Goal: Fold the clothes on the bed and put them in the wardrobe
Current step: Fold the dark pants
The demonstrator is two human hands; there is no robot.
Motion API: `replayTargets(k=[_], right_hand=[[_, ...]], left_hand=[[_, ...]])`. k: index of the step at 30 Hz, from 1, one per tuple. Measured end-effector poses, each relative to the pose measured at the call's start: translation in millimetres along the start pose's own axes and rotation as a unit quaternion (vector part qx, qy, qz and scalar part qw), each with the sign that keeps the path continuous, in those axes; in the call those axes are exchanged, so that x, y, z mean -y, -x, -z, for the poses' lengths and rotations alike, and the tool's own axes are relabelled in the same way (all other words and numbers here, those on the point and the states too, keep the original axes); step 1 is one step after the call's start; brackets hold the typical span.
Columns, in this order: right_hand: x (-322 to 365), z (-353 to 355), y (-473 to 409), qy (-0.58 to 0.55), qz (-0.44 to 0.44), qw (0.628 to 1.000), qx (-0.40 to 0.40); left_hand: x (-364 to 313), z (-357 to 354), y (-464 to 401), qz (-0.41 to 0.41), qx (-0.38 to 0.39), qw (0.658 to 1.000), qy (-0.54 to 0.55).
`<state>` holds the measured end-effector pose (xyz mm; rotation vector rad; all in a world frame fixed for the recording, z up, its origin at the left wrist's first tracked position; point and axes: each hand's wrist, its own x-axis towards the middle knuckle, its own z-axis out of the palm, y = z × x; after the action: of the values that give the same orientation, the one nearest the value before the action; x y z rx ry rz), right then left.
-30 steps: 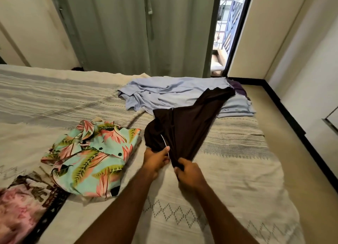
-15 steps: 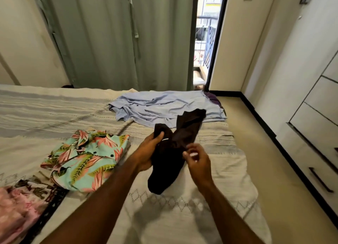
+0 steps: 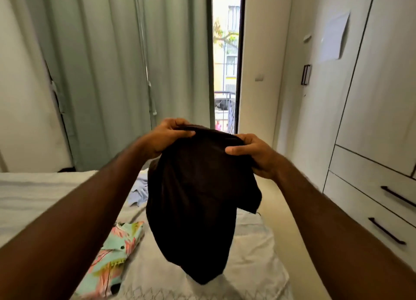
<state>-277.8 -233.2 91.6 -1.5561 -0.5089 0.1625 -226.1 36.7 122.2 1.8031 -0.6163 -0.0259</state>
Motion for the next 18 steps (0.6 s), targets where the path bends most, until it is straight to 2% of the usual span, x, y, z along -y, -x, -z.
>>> replayTargets(k=[3,6,9,11,12,13,15,18], right_hand=[[28,13,19,0.126,-0.051,0.991,-0.01],[40,21,33,0.21,0.008,0.97,-0.124],[42,31,35,0.318,0.076,0.906,-0.27],[46,36,39,0.381,0.093,0.858,-0.33],[50,37,42,0.387,0.098,0.848,-0.348],[53,37,46,0.386,0.1,0.845,-0.355],[57,38,51,0.349,0.095,0.868,-0.341],[63,35,70,0.237,0.058,0.937,-0.249]], left_hand=[[-26,17,2,-0.033,-0.036,0.998,-0.026],[-38,18,11,-0.029,-0.025,0.999,-0.027],[-42,11,14,-0.035,-0.066,0.997,-0.001],[-48,11,17,-0.038,-0.083,0.996,-0.018],[-52,12,18,-0.035,-0.075,0.995,-0.052],[-54,12,19,-0.033,-0.063,0.993,-0.096],[-61,6,23,-0.042,-0.048,0.986,-0.153],[-71,3,32,-0.012,-0.011,0.996,-0.092]])
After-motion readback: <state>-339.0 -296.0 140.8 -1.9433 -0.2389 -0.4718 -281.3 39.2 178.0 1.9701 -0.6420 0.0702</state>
